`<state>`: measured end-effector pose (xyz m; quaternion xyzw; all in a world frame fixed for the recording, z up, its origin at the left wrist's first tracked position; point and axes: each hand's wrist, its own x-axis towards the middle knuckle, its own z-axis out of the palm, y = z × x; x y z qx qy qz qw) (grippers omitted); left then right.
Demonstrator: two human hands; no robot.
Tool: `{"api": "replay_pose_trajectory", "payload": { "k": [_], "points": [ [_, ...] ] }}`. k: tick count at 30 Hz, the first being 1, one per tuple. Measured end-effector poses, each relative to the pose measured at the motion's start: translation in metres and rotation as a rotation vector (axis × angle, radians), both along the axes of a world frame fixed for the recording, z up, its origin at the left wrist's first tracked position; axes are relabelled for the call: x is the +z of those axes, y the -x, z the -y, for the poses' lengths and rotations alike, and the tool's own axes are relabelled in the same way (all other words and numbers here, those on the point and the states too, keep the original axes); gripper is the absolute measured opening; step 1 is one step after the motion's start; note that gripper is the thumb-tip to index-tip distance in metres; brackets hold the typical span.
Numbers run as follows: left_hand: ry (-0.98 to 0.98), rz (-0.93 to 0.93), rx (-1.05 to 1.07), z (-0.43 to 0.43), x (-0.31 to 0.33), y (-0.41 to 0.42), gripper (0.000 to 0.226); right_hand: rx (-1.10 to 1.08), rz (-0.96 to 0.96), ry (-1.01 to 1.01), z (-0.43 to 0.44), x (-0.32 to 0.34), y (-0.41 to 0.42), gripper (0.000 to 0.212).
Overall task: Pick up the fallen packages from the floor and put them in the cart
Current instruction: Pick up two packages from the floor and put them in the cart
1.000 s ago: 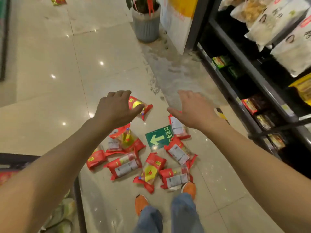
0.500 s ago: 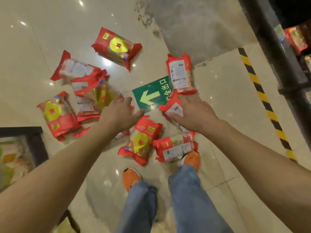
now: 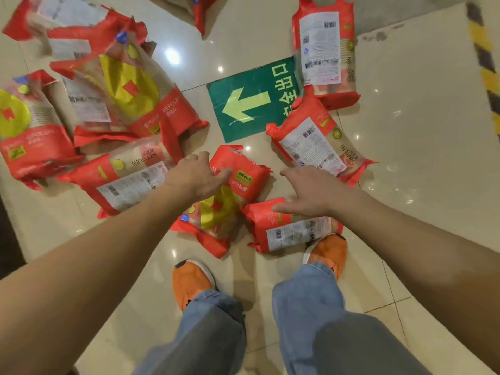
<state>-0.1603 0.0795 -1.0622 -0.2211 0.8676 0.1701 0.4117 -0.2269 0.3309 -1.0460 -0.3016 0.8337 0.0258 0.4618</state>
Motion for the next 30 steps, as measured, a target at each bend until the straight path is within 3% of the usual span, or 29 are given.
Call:
{"api": "replay_pose_trajectory", "payload": {
  "k": [6,10,16,23,30],
  "points": [
    [-0.081,0.019,0.159,0.006,-0.053,-0.013,0.100,0.140,0.094,-0.107,-0.012,-0.059,-0.006,0.125],
    [-0.209,0.053,0.304,0.007,-0.071,-0.021,0.100,0.170,0.149,-0.157,-0.018,-0.076,-0.014,0.123],
    [-0.242,0.032,0.391,0.007,-0.090,-0.029,0.096,0.195,0.099,-0.119,-0.027,-0.095,-0.018,0.115],
    [-0.244,-0.011,0.406,0.008,-0.095,-0.032,0.104,0.199,0.053,-0.073,-0.032,-0.088,-0.021,0.106],
    [-0.210,-0.169,0.423,0.009,-0.044,-0.024,0.103,-0.064,-0.038,0.000,-0.050,-0.028,-0.006,0.104]
  ]
}}
